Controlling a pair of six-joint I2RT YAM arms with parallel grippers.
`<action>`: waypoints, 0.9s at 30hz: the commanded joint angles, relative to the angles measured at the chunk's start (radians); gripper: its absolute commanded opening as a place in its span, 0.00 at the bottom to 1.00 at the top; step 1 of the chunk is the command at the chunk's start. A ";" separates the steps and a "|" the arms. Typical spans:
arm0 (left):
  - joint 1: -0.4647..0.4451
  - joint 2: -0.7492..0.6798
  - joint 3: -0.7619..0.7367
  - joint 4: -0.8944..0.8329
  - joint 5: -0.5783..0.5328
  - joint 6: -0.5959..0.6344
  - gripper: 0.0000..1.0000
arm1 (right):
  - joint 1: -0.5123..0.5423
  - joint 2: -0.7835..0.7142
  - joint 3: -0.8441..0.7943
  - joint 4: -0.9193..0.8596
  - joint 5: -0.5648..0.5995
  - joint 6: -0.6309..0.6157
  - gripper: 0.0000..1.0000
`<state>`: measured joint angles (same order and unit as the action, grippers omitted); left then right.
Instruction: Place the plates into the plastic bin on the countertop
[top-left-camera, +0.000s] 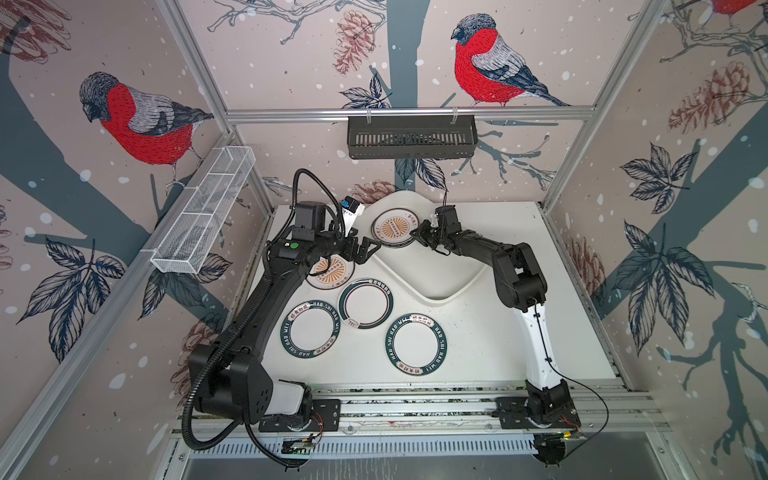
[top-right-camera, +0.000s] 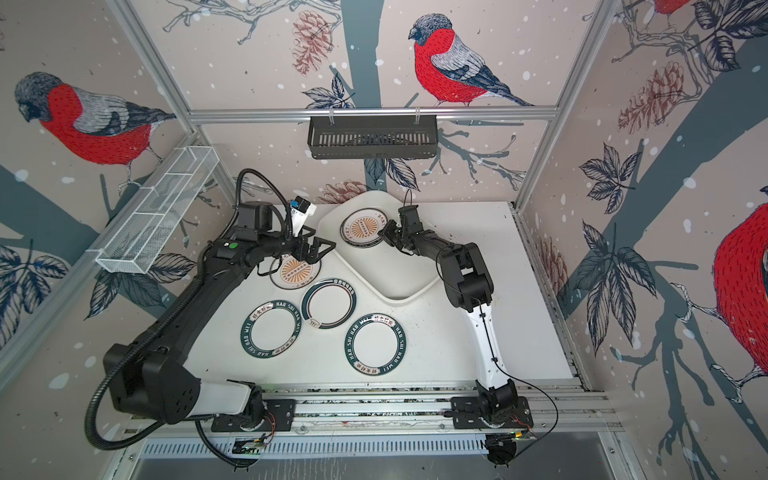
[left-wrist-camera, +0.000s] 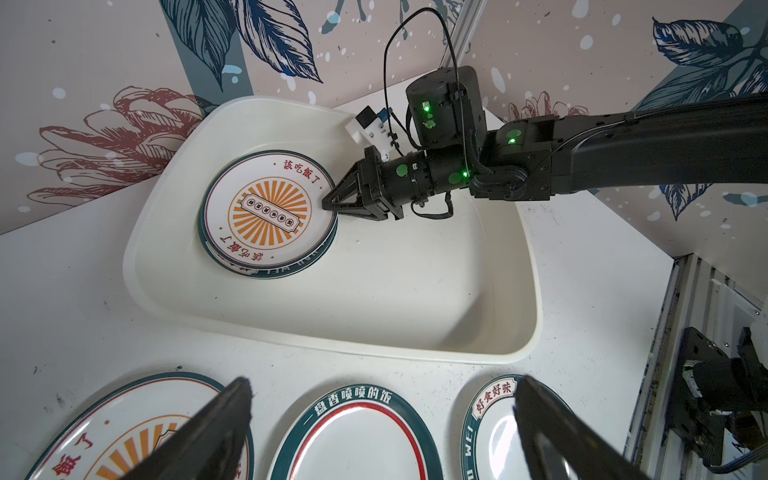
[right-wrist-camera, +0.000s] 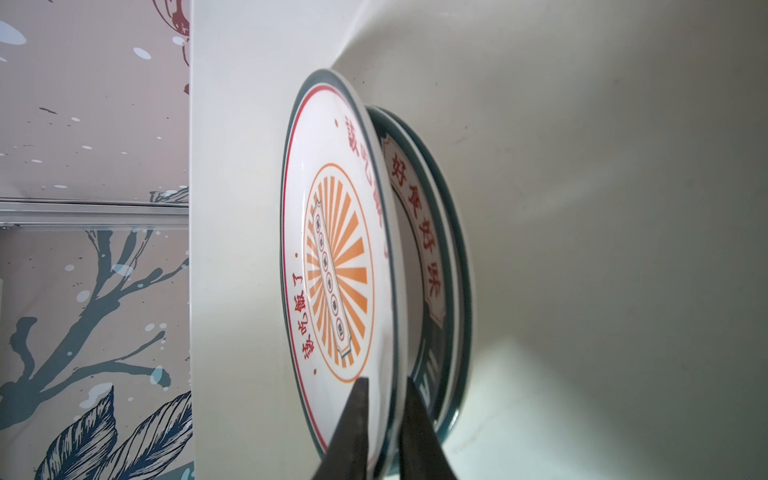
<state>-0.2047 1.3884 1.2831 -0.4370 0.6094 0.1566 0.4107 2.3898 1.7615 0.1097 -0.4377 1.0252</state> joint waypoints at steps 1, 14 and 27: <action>-0.001 -0.002 0.001 0.017 0.028 0.004 0.98 | -0.003 -0.004 0.000 0.016 -0.012 0.003 0.18; -0.002 -0.002 -0.003 0.023 0.032 0.000 0.98 | -0.009 -0.011 -0.014 0.010 -0.013 -0.004 0.22; -0.004 -0.003 -0.002 0.026 0.035 -0.003 0.98 | -0.005 -0.020 -0.029 0.004 -0.016 -0.006 0.29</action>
<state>-0.2047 1.3884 1.2816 -0.4324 0.6273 0.1562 0.4042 2.3810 1.7367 0.1215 -0.4507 1.0245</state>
